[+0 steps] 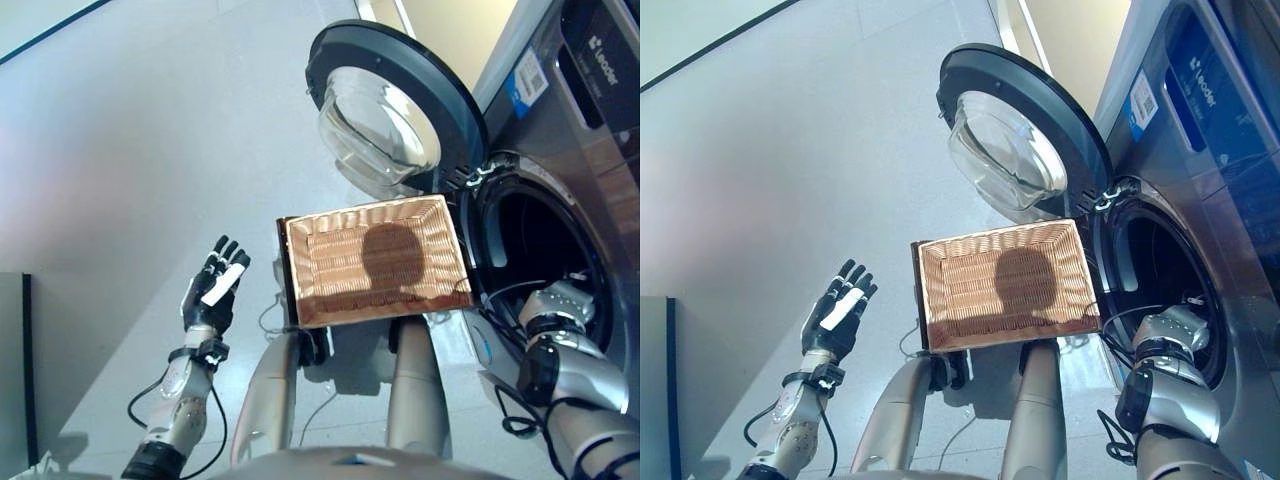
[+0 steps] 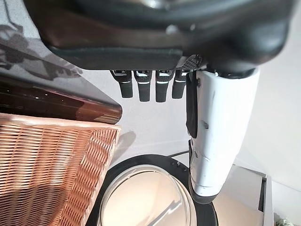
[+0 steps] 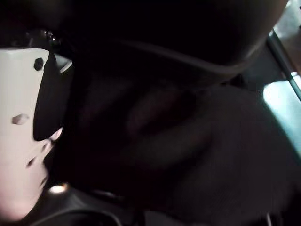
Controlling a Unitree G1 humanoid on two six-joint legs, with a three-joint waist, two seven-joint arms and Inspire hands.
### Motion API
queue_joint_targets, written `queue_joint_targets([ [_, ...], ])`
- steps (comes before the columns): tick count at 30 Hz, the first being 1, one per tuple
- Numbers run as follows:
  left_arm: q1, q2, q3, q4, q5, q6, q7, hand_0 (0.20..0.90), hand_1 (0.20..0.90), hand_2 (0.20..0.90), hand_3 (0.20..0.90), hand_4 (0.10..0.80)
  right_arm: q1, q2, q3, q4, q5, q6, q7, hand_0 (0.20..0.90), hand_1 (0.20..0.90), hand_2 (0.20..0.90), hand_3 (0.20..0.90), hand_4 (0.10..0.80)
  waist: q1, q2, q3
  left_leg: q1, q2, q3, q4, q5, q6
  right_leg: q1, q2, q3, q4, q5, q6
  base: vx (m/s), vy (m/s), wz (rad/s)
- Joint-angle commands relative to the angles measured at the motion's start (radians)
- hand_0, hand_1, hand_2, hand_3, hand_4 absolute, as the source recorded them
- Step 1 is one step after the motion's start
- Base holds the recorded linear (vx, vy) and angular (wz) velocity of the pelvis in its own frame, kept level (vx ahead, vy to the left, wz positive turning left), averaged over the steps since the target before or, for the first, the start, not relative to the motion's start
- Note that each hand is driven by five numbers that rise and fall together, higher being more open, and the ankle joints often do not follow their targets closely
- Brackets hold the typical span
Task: Pick up the clothes and place them into the washing machine
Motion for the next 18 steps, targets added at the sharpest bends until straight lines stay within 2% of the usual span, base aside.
queue_joint_targets([
  [1, 0.017, 0.066, 0.020, -0.078, -0.017, -0.078, -0.010, 0.900, 0.900, 0.900, 0.900, 0.800, -0.023, -0.091, 0.018, 0.049, -0.030, -0.066, 0.024, 0.900, 0.900, 0.900, 0.900, 0.800, -0.019, -0.033, -0.089, 0.007, 0.032, -0.054, -0.007, 0.018, -0.061, 0.035, 0.010, 0.035, -0.092, 0.112, 0.021, 0.000, 0.000, 0.00],
  [7, 0.012, 0.064, 0.016, -0.068, -0.021, -0.079, -0.013, 0.900, 0.900, 0.900, 0.900, 0.800, -0.019, -0.043, 0.044, 0.043, -0.025, -0.048, 0.040, 0.900, 0.900, 0.900, 0.900, 0.800, -0.018, -0.039, -0.086, 0.028, 0.030, -0.050, -0.026, 0.026, -0.061, 0.055, 0.011, 0.035, -0.111, 0.123, 0.022, 0.000, 0.000, 0.00],
  [13, 0.006, 0.043, 0.033, -0.047, -0.034, -0.087, -0.019, 0.900, 0.900, 0.900, 0.900, 0.800, 0.038, 0.104, 0.107, -0.032, -0.054, -0.025, 0.076, 0.900, 0.900, 0.900, 0.900, 0.800, -0.024, -0.049, -0.076, 0.081, 0.030, -0.044, -0.089, 0.056, -0.063, 0.114, 0.007, 0.029, -0.176, 0.152, 0.027, -0.006, 0.008, -0.09],
  [18, 0.001, 0.030, 0.044, -0.027, -0.025, -0.091, -0.027, 0.900, 0.900, 0.900, 0.900, 0.800, 0.105, 0.186, 0.152, -0.062, -0.100, -0.001, 0.091, 0.900, 0.900, 0.900, 0.900, 0.800, -0.027, -0.066, -0.075, 0.170, 0.023, -0.051, -0.173, 0.082, -0.066, 0.212, -0.001, 0.013, -0.255, 0.172, 0.037, 0.029, -0.008, -0.04],
])
